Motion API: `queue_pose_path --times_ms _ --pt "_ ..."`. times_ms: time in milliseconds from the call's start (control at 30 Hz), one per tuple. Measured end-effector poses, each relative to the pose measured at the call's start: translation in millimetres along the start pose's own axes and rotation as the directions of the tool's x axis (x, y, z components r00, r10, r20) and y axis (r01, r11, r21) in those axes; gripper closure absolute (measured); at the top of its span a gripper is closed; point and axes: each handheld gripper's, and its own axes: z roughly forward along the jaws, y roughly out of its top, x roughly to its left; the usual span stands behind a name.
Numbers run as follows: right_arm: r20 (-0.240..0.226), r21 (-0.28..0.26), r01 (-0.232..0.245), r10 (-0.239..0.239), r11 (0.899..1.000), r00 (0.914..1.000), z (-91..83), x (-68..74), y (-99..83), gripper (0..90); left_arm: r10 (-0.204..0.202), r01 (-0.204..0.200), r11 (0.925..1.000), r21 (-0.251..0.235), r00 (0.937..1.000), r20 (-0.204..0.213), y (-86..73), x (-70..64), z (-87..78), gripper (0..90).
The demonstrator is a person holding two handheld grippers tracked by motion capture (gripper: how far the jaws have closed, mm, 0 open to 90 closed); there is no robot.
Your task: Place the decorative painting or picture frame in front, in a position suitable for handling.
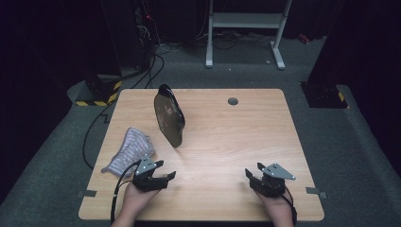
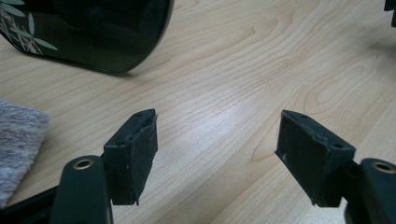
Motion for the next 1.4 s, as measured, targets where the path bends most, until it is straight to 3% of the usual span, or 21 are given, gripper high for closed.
queue_pose_path --times_ms 633,800,1033,1133,1200,1233,1333,1400 --pt "-0.029 0.009 0.013 -0.013 1.0 0.9995 5.4 3.9 0.4 43.7 0.0 0.0 1.0 0.006 1.0 0.001 -2.1 1.6 -0.1 28.6" --pt "-0.038 0.009 0.018 -0.018 1.0 0.9991 6.1 5.6 0.6 43.6 -0.01 0.01 0.9996 -0.028 0.9999 0.012 0.1 1.5 -3.9 26.9" --pt "-0.041 0.008 0.022 -0.022 1.0 0.9989 5.8 9.7 -0.5 43.0 -0.004 0.006 0.9944 -0.105 0.9998 0.018 13.4 1.8 -13.1 17.2" --pt "-0.045 -0.007 0.03 -0.031 1.0 0.9985 3.7 10.0 1.2 42.0 -0.014 0.02 0.995 -0.098 0.9982 0.059 17.4 2.3 -19.1 10.0" --pt "-0.051 -0.017 0.025 -0.026 1.0 0.9984 2.4 9.2 1.9 41.0 0.019 -0.015 0.9956 -0.092 0.9989 0.042 14.2 1.0 -28.8 7.9" --pt "-0.057 -0.023 0.024 -0.025 0.999 0.9981 1.8 8.8 2.2 40.4 0.023 -0.019 0.9932 -0.115 0.9992 0.034 11.7 0.0 -34.8 5.3" --pt "-0.059 -0.032 0.026 -0.028 0.999 0.9979 0.9 10.1 2.6 39.3 0.02 -0.006 0.9711 -0.239 0.9983 0.055 -3.2 -4.7 -62.3 3.7" --pt "-0.075 -0.034 0.027 -0.03 0.999 0.9968 1.3 13.9 3.6 37.6 0.033 -0.021 0.9655 -0.259 0.9985 0.042 -14.6 -7.6 -70.8 0.8"
